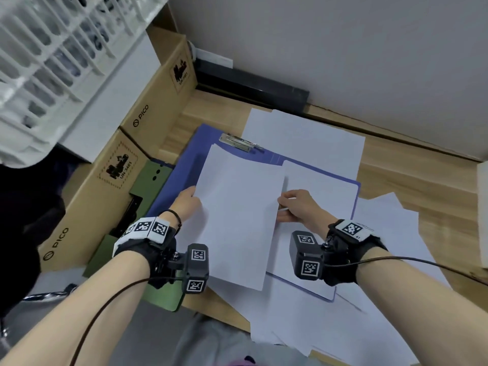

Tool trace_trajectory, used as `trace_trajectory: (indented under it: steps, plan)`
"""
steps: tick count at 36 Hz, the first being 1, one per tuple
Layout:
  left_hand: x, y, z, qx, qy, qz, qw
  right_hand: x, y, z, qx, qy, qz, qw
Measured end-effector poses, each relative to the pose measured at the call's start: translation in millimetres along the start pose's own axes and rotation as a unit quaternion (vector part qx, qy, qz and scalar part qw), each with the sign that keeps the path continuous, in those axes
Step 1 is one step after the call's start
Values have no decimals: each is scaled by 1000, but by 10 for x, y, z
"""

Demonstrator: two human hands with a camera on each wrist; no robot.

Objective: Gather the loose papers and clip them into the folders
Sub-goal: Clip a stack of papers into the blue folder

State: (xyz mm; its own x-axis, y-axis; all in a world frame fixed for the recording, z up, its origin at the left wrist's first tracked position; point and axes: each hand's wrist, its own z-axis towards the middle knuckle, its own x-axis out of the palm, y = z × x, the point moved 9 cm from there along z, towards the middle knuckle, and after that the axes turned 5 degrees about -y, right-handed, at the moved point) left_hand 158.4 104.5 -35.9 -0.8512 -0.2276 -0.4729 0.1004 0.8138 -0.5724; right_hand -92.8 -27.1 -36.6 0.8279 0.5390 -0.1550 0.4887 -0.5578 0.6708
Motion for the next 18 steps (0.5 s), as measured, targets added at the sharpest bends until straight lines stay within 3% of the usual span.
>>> trace_trajectory:
  steps: [18]
  plan:
    - [-256,0,773,-13,9,-9,1000,375,109,513,61,-34,53,996]
